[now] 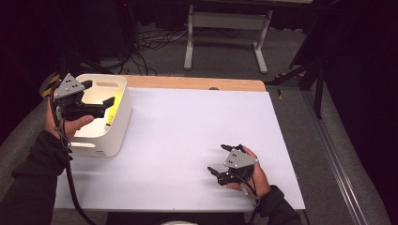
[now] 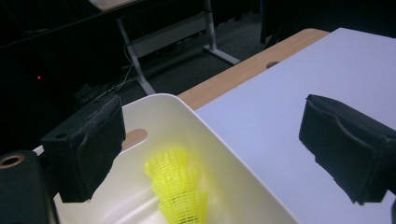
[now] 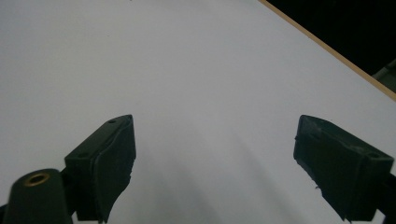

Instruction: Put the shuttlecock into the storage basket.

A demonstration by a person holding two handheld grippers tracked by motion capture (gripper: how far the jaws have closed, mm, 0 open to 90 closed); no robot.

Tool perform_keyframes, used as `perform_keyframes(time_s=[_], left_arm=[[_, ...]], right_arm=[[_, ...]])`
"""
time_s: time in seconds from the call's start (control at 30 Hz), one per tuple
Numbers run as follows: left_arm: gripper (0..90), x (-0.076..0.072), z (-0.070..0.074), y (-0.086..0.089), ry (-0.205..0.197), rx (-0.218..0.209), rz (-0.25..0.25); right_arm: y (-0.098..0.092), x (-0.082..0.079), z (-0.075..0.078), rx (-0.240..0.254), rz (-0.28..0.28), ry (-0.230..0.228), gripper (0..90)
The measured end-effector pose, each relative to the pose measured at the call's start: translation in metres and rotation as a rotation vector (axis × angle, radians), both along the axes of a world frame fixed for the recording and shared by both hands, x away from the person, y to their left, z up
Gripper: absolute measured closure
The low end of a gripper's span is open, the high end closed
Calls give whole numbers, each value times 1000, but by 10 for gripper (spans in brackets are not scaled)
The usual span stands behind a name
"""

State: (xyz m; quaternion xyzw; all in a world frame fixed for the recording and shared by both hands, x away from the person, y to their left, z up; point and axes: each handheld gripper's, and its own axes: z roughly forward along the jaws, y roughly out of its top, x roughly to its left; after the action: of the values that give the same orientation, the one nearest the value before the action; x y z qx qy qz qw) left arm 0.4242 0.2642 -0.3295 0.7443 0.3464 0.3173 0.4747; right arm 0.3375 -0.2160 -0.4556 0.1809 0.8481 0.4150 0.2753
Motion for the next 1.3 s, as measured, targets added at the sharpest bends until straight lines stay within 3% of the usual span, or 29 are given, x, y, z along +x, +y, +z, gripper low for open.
perform_keyframes(time_s=[0.27, 0.53, 1.3], left_arm=[[91, -7, -1, -6, -47, -33, 16], [89, -13, -1, -11, -61, -43, -2], [92, -22, -1, -26, -96, -32, -43]], right_arm=[[0, 0, 0, -2, -2, 0, 140], [-1, 0, 1, 4, -8, 0, 140], [-4, -1, 6, 24, -21, -7, 139]])
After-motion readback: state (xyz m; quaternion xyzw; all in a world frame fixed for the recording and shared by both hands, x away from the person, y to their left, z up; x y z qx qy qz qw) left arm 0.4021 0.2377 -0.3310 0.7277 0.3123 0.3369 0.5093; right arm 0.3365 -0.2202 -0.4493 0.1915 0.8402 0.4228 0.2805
